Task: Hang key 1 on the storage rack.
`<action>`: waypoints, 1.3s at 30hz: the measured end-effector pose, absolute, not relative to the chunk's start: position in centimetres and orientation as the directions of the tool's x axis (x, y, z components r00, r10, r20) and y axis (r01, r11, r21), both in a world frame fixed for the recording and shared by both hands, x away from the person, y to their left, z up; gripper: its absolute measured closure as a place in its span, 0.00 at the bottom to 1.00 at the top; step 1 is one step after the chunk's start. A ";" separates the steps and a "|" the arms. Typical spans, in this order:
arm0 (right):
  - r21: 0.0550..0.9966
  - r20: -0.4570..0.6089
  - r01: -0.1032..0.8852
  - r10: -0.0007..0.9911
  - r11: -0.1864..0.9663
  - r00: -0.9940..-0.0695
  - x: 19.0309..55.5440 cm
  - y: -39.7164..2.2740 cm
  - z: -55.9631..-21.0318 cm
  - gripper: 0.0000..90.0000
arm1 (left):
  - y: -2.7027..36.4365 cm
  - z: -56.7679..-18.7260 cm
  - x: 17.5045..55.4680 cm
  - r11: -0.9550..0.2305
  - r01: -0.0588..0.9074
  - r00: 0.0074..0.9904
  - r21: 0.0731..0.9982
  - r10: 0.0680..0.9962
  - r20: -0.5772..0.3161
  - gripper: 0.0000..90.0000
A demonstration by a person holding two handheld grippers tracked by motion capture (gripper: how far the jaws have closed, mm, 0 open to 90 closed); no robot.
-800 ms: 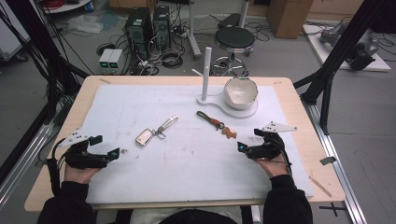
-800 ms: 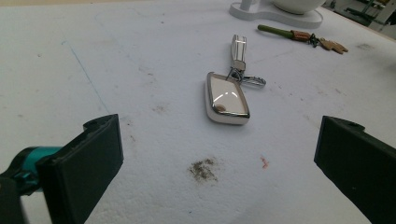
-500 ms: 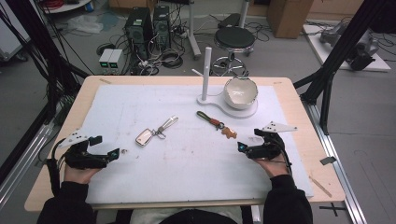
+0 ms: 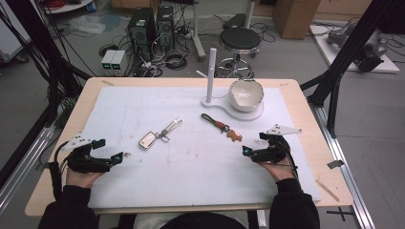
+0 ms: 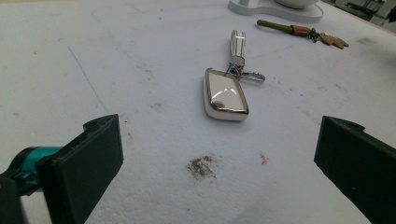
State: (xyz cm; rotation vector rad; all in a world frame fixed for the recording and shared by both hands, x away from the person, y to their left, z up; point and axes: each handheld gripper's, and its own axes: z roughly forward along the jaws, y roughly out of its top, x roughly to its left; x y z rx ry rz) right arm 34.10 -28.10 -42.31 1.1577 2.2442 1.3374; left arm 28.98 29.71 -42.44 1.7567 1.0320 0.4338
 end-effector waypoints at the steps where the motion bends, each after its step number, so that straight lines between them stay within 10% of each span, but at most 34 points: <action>1: 0.830 0.152 0.496 0.752 0.255 -0.641 34.2 -28.0 -42.3 0.01 | 29.7 -42.4 29.0 -0.126 0.439 0.570 0.889 0.804 -0.168 0.02; 39: 0.758 0.098 0.502 0.687 0.418 -0.720 39.8 -22.7 -39.9 0.01 | 29.5 -42.5 28.8 -0.161 0.442 0.564 0.882 0.815 -0.133 0.02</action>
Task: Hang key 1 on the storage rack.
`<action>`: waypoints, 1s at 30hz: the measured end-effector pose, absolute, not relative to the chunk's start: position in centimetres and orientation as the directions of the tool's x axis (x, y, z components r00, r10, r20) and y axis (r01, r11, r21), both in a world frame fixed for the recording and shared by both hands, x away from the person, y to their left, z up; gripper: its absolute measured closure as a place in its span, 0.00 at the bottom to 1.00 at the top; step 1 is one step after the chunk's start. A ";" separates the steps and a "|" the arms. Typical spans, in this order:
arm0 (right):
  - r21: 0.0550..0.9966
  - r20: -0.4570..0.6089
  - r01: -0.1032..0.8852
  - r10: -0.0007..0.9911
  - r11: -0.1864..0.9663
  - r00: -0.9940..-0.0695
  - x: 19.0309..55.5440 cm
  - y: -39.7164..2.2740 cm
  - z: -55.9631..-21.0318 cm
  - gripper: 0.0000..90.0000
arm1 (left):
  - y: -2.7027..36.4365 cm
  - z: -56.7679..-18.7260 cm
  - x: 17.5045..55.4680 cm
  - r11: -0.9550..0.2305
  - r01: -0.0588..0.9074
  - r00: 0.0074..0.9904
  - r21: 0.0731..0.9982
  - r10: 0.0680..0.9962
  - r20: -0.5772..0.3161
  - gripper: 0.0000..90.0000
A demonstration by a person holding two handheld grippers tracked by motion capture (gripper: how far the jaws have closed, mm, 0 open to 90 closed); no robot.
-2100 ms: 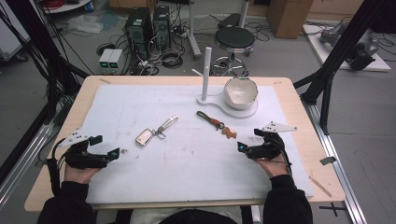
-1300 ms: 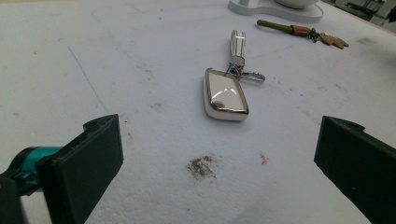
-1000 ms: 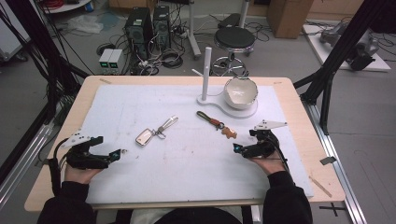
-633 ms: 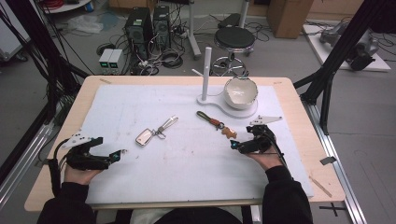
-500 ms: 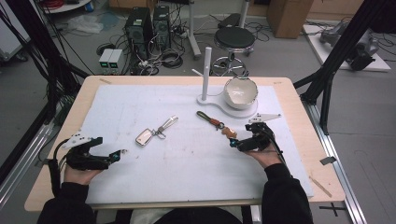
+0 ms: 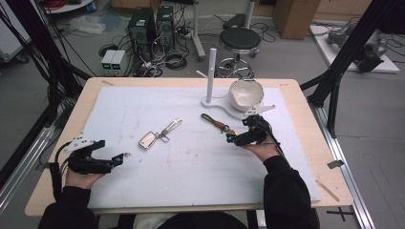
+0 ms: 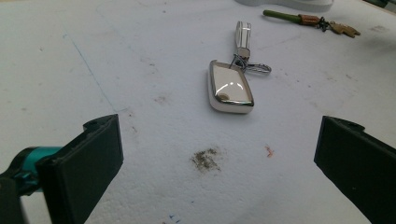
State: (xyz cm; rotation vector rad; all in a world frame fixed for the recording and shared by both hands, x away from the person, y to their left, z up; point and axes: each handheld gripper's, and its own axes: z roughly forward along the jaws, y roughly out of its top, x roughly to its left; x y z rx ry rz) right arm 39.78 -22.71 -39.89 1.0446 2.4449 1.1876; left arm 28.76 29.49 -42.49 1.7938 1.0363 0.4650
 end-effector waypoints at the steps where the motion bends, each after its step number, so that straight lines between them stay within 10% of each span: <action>1: 0.758 0.098 0.502 0.687 0.418 -0.720 39.8 -22.7 -39.9 0.01 | 29.5 -42.5 28.8 -0.161 0.442 0.564 0.882 0.815 -0.133 0.02; 30: 0.675 0.051 0.500 0.642 0.542 -0.765 44.2 -18.2 -39.5 0.01 | 29.4 -42.5 28.8 -0.163 0.440 0.575 0.883 0.806 -0.138 0.02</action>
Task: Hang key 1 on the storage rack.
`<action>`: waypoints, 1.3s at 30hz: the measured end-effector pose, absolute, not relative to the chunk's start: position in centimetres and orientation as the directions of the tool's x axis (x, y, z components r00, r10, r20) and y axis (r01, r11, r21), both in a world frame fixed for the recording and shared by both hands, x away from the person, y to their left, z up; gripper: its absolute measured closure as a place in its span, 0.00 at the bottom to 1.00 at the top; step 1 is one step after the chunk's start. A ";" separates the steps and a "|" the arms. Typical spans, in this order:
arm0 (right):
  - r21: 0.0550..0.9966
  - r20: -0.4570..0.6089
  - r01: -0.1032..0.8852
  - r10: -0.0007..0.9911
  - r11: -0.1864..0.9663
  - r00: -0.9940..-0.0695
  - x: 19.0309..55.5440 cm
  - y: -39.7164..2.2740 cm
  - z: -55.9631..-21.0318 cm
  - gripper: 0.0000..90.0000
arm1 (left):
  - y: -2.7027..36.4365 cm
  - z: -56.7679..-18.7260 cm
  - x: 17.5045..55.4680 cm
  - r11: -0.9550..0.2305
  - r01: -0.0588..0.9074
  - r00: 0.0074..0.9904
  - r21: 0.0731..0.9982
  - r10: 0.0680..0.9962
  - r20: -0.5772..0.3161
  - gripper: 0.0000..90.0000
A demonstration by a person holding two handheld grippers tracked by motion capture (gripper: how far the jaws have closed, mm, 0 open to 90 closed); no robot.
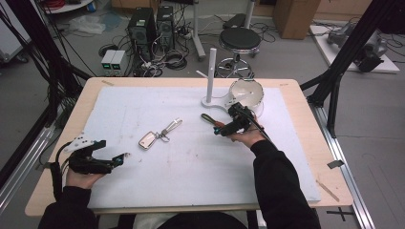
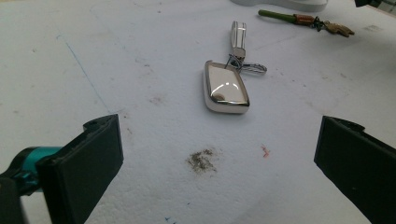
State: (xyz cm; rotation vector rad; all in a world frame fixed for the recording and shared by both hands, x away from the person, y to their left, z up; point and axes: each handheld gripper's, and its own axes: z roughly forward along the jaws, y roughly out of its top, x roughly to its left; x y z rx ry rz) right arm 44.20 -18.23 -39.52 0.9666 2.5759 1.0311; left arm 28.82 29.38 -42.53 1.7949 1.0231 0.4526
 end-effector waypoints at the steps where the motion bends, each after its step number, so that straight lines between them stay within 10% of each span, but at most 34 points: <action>1: 0.673 0.054 0.503 0.642 0.543 -0.764 44.5 -18.1 -39.6 0.01 | 29.4 -42.5 28.8 -0.163 0.440 0.576 0.883 0.806 -0.138 0.02; 39: 0.487 0.081 0.581 0.629 0.652 -0.773 49.0 -16.4 -41.9 0.50 | 29.3 -42.5 28.7 -0.173 0.442 0.584 0.880 0.800 -0.136 0.02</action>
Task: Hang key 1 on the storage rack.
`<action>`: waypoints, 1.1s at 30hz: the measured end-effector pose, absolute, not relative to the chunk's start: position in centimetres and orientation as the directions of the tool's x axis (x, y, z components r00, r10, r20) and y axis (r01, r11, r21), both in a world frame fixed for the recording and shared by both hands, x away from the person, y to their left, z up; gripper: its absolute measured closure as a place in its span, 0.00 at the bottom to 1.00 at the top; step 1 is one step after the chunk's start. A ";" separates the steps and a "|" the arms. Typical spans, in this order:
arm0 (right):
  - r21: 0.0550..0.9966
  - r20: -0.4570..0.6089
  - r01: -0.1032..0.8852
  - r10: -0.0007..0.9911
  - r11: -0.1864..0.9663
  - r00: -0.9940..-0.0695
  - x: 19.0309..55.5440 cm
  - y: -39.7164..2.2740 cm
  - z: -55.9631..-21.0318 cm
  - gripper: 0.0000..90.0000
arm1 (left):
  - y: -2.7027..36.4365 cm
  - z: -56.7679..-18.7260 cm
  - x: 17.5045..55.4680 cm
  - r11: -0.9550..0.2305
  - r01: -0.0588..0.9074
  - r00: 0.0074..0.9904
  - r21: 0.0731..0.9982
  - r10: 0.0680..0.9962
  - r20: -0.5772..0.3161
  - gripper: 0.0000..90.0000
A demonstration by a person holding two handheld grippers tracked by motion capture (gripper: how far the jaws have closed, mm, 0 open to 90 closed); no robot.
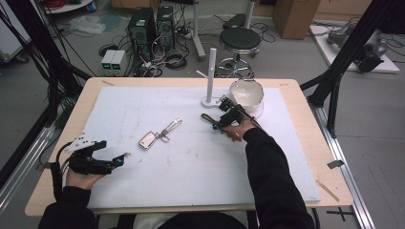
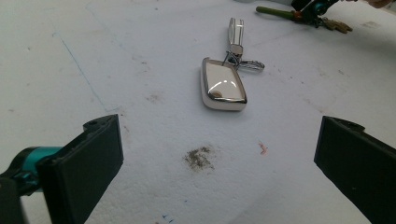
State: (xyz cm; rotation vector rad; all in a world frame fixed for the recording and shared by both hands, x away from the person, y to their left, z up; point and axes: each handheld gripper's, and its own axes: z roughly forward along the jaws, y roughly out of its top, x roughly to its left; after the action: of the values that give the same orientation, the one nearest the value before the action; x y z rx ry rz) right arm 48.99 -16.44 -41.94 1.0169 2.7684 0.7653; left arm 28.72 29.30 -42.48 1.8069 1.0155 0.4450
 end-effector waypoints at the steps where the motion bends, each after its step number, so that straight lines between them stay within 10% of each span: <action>1: 0.477 0.075 0.586 0.634 0.655 -0.770 49.0 -16.3 -42.0 0.57 | 29.3 -42.5 28.7 -0.170 0.442 0.583 0.881 0.801 -0.138 0.02; 13: 0.467 0.010 0.578 0.649 0.669 -0.761 48.8 -16.1 -42.1 0.78 | 29.3 -42.5 28.6 -0.176 0.438 0.584 0.881 0.801 -0.131 0.02; 33: 0.550 0.050 0.573 0.661 0.607 -0.749 47.1 -17.2 -39.0 0.79 | 29.3 -42.5 28.7 -0.175 0.435 0.584 0.883 0.801 -0.128 0.02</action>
State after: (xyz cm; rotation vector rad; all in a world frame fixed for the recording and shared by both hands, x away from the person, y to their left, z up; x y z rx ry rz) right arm 47.12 -17.17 -38.96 1.0336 2.6722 0.8302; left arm 28.67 29.32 -42.55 1.8060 1.0100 0.4554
